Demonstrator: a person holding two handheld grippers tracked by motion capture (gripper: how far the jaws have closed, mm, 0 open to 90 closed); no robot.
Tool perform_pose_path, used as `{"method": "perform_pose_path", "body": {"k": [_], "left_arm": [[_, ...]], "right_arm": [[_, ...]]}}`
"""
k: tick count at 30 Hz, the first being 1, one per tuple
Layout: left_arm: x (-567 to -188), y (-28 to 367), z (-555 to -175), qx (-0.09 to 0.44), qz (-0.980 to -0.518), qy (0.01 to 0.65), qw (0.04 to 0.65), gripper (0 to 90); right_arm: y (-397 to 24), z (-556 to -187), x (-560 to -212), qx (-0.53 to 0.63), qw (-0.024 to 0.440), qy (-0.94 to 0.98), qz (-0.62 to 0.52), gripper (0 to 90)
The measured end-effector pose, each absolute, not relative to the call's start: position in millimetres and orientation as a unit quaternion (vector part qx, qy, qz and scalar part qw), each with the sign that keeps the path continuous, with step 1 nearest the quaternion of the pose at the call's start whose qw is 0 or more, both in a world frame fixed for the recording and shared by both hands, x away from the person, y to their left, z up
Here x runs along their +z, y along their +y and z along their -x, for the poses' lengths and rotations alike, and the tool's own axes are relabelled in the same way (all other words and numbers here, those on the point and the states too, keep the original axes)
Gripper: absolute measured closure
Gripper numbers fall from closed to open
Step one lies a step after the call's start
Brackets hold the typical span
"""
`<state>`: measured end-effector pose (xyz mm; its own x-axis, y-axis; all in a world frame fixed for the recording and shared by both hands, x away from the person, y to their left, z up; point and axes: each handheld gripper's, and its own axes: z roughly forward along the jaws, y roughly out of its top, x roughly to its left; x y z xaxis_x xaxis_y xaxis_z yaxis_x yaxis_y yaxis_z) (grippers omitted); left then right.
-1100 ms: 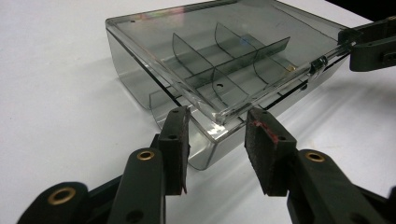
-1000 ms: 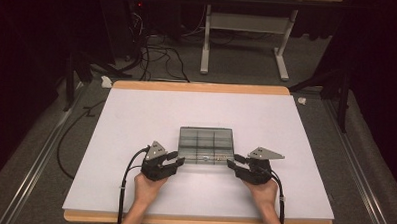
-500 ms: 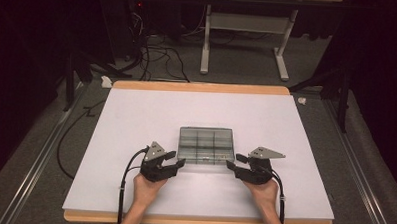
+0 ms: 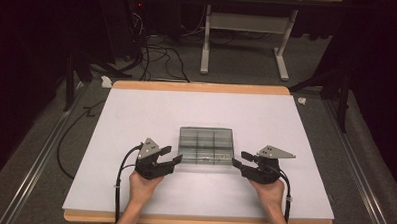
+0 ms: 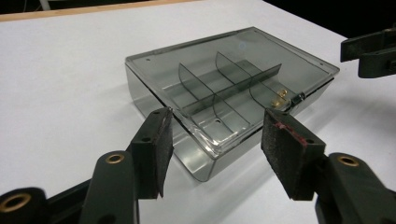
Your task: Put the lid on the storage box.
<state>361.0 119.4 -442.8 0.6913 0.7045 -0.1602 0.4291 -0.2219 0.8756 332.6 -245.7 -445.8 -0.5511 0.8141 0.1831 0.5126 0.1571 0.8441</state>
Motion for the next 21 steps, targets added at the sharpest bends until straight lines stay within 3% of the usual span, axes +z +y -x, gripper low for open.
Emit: {"method": "perform_pose_path", "body": {"k": [21], "left_arm": [[-428.8,151.0,-372.9,0.154,-0.754,0.398,0.5,42.8]], "right_arm": [[-283.3,-335.7,-432.3,0.481,0.191,0.711,-0.475,52.9]]}}
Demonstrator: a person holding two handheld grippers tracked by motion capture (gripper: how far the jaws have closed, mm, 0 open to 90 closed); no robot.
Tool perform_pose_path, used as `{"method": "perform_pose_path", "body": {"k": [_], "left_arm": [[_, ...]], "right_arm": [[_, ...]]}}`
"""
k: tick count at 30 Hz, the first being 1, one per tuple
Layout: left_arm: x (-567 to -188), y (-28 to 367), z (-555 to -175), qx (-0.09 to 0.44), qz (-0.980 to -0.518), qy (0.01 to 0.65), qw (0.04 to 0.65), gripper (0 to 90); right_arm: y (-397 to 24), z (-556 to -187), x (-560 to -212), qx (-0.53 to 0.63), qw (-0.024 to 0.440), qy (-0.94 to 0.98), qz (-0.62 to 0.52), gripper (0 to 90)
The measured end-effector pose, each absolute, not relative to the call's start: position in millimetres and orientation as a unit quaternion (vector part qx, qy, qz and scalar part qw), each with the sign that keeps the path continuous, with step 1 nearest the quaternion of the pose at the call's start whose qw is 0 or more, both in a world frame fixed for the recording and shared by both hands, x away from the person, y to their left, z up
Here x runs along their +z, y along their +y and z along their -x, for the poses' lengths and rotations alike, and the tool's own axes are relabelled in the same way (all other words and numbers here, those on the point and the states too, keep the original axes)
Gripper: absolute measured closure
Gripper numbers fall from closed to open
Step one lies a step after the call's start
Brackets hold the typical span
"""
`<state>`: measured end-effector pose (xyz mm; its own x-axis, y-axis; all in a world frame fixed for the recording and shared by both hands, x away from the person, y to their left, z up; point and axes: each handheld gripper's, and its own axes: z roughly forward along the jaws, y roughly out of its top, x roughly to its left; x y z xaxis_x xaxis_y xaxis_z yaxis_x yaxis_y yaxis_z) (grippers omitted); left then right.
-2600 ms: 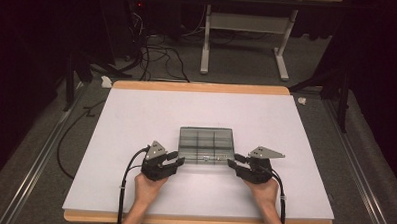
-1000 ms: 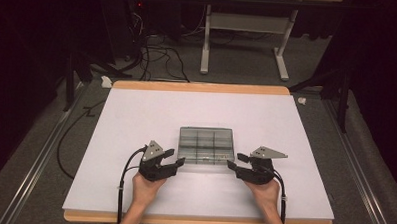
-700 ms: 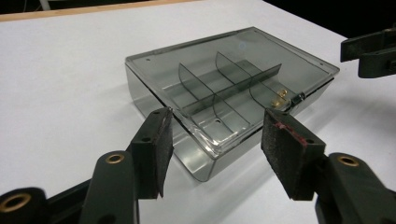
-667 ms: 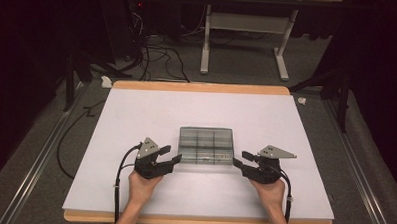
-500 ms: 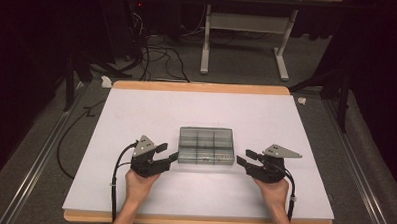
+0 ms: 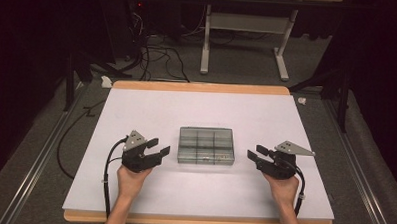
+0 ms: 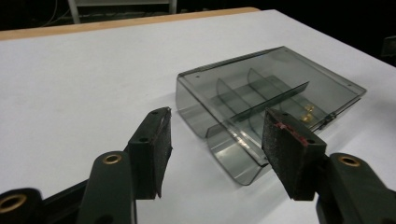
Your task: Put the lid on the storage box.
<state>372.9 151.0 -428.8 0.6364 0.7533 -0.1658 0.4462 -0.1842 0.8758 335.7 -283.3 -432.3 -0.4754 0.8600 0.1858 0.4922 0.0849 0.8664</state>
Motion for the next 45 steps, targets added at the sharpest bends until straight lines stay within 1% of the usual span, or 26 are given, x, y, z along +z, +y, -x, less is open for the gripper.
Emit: {"method": "perform_pose_path", "body": {"k": [5,14,24,28,45], "left_arm": [[-428.5,162.0,-376.1,0.174,-0.747,0.417,0.489,42.9],[-430.0,175.6,-383.1,0.173,-0.739,0.434,0.485,42.9],[-438.1,183.6,-395.0,0.175,-0.741,0.452,0.466,42.6],[-441.3,184.3,-399.7,0.178,-0.74,0.458,0.46,42.4],[-459.3,179.0,-417.9,0.184,-0.748,0.476,0.425,42.2]], "right_arm": [[-292.6,-338.1,-431.8,0.486,0.191,0.701,-0.486,53.3],[-307.7,-340.0,-429.3,0.481,0.196,0.692,-0.502,55.3],[-319.0,-349.0,-438.9,0.471,0.192,0.683,-0.524,56.6],[-320.7,-352.5,-442.7,0.464,0.19,0.682,-0.533,56.9],[-318.7,-366.8,-458.1,0.408,0.205,0.695,-0.555,57.0]]}}
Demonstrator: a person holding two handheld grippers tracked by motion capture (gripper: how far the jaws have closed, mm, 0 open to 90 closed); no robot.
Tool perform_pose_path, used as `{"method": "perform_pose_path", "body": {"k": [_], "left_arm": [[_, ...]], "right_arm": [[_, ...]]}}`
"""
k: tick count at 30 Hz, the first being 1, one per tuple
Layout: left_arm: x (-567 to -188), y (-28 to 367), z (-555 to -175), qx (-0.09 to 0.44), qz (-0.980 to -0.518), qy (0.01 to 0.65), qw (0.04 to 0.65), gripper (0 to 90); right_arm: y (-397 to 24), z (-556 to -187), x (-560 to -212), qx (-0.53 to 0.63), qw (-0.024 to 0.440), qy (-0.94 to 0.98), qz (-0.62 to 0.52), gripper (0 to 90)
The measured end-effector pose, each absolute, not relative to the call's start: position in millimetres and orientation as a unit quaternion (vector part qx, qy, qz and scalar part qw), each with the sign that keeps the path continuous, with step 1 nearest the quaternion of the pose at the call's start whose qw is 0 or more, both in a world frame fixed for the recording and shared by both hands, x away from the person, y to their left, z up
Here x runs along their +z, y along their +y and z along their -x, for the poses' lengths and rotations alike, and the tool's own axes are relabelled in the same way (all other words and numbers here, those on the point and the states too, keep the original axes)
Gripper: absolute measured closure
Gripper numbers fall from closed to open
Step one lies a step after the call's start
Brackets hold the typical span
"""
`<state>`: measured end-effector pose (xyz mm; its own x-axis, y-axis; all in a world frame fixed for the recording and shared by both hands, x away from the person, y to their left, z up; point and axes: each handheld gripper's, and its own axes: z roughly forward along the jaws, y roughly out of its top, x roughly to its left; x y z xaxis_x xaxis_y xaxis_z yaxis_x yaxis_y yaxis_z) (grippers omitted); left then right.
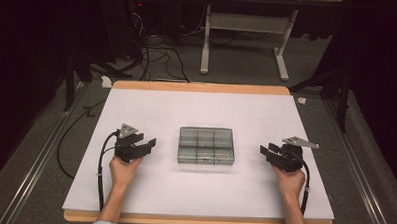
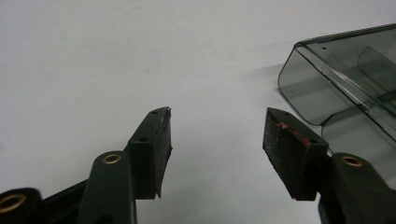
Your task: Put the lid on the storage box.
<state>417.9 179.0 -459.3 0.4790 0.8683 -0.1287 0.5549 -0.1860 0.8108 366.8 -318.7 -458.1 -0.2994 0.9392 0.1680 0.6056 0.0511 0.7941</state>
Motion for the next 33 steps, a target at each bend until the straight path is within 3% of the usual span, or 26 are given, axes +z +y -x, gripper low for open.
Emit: {"method": "perform_pose_path", "body": {"k": [21,33], "left_arm": [[-475.4,169.0,-427.2,0.202,-0.765,0.479,0.38,41.4],[-485.9,164.2,-428.5,0.207,-0.778,0.475,0.356,37.2]], "right_arm": [[-312.2,-376.0,-477.4,0.352,0.229,0.708,-0.568,53.7],[-302.1,-377.7,-480.3,0.314,0.245,0.73,-0.555,44.4]]}}
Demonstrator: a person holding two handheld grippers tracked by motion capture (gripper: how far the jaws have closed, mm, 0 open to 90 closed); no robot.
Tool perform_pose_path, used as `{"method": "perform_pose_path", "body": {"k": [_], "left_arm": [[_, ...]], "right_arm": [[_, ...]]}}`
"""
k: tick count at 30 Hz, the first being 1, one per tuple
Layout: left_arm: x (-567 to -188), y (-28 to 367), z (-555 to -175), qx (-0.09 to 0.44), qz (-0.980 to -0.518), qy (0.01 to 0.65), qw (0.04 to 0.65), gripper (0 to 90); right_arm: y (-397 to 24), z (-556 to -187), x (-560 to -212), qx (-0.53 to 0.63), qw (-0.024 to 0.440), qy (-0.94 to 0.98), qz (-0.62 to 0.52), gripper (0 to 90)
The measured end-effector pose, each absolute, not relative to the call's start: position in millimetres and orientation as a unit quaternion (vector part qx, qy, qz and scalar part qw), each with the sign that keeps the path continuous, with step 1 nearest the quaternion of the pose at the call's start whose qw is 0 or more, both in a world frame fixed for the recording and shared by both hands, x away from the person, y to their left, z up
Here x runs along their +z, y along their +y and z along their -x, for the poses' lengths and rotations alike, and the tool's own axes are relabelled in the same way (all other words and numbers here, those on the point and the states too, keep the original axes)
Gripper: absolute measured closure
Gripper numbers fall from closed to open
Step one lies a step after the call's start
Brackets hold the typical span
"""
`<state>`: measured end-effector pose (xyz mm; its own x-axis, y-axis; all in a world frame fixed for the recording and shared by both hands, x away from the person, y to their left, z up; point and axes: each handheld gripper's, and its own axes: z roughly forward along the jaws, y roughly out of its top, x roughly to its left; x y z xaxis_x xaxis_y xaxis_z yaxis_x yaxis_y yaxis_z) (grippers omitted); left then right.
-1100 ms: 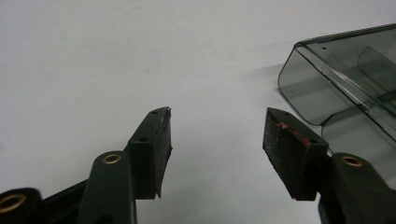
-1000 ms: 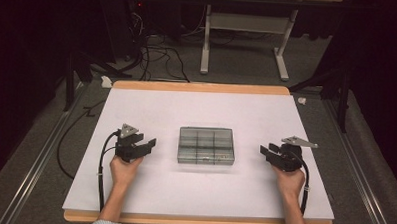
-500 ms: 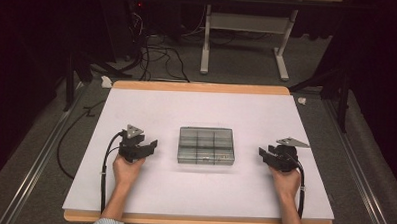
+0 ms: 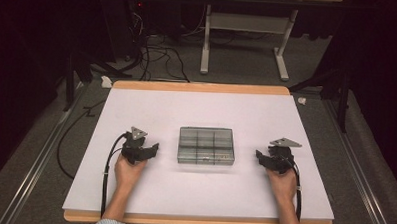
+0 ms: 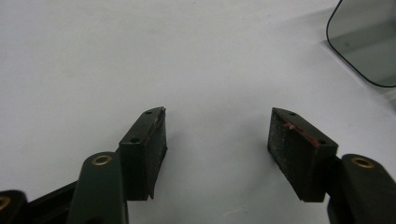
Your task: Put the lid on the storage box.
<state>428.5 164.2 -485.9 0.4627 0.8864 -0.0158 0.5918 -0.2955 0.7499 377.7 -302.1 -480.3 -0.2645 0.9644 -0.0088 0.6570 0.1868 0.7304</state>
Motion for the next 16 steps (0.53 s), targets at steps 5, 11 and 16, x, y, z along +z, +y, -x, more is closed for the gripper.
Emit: {"method": "perform_pose_path", "body": {"k": [5,11,16], "left_arm": [[-485.9,164.3,-427.9,0.208,-0.778,0.474,0.355,36.7],[-486.0,164.4,-427.8,0.208,-0.778,0.475,0.355,36.2],[-486.0,164.5,-427.8,0.208,-0.778,0.474,0.355,36.0]], "right_arm": [[-301.1,-377.1,-480.4,0.311,0.247,0.733,-0.552,42.9],[-301.2,-377.1,-480.6,0.312,0.246,0.734,-0.55,42.1],[-301.2,-377.1,-480.7,0.314,0.244,0.735,-0.549,40.4]]}}
